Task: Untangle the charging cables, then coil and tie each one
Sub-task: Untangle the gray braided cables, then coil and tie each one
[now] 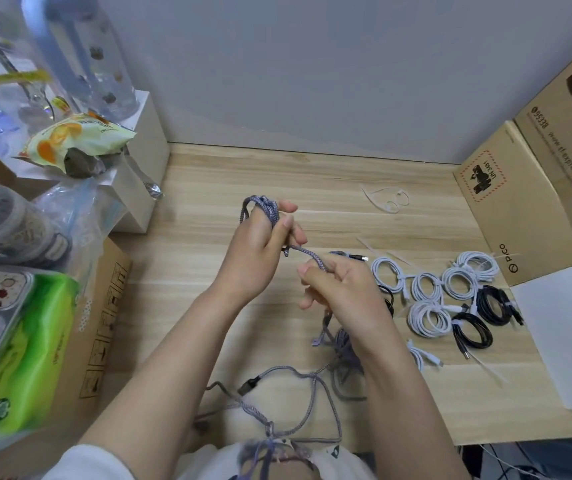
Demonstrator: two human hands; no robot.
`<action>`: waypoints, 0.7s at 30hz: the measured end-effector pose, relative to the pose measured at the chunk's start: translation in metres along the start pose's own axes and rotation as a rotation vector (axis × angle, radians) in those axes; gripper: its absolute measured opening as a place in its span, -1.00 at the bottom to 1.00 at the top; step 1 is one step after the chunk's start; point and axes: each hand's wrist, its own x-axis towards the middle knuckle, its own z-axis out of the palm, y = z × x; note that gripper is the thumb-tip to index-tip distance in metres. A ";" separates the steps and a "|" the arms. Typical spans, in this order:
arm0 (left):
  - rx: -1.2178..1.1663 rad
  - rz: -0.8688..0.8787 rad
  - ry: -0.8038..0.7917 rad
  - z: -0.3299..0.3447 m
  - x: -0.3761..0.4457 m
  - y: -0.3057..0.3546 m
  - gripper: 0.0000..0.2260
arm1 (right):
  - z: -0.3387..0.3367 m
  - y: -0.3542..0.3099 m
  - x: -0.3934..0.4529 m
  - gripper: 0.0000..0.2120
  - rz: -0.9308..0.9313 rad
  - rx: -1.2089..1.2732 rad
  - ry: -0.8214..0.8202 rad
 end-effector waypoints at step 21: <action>0.351 -0.088 -0.424 -0.012 -0.010 0.027 -0.61 | -0.022 -0.017 -0.003 -0.76 -0.028 -0.096 0.345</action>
